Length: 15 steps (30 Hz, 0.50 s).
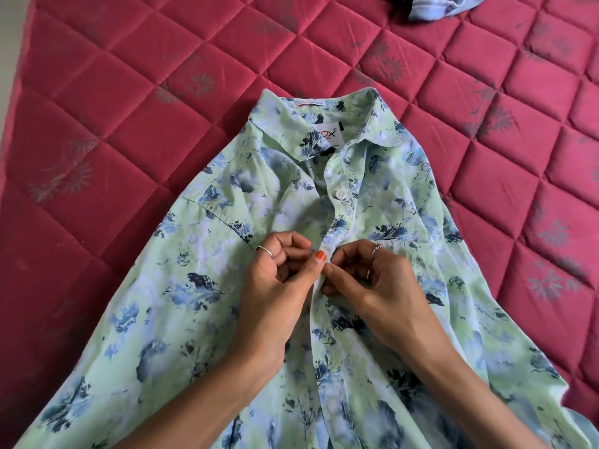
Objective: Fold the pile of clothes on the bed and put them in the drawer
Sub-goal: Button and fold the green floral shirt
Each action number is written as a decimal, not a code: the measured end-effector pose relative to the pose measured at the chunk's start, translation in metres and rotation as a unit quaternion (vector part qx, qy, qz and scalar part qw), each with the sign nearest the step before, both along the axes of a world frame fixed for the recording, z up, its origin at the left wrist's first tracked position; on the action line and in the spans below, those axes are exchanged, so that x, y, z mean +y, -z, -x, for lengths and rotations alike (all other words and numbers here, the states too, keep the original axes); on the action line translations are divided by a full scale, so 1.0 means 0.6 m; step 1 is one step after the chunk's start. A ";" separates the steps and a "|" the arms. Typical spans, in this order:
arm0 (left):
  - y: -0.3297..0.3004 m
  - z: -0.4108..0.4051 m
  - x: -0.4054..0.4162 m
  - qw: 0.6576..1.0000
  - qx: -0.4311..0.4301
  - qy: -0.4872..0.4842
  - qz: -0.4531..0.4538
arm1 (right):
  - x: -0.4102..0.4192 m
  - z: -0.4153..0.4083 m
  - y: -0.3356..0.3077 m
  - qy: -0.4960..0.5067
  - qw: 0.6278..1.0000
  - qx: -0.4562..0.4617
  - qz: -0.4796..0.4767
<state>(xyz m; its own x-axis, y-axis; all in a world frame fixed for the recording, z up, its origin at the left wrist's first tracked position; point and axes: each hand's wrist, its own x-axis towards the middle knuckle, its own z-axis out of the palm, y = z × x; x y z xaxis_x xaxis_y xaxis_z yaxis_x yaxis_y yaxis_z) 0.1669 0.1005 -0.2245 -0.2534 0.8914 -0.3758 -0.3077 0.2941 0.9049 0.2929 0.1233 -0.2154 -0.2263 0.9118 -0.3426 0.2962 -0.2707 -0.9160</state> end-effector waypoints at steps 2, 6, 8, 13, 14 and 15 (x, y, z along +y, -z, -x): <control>0.003 -0.001 -0.001 1.000 0.019 0.006 -0.005 | -0.002 0.000 0.002 -0.006 0.999 -0.028 -0.028; 0.009 -0.001 -0.001 0.998 0.067 0.022 -0.001 | -0.006 0.006 -0.003 -0.013 0.991 -0.090 -0.096; 0.012 0.003 0.002 0.993 0.105 0.044 0.004 | -0.009 0.008 -0.003 -0.016 0.986 -0.112 -0.124; 0.013 0.015 0.002 0.961 0.249 0.118 -0.011 | -0.012 0.008 0.004 -0.022 0.972 -0.155 -0.175; 0.010 0.015 0.001 0.952 0.274 0.132 -0.016 | -0.012 0.007 0.006 -0.022 0.969 -0.158 -0.186; 0.007 0.016 0.000 0.945 0.294 0.140 -0.019 | -0.013 0.008 0.006 -0.022 0.967 -0.162 -0.198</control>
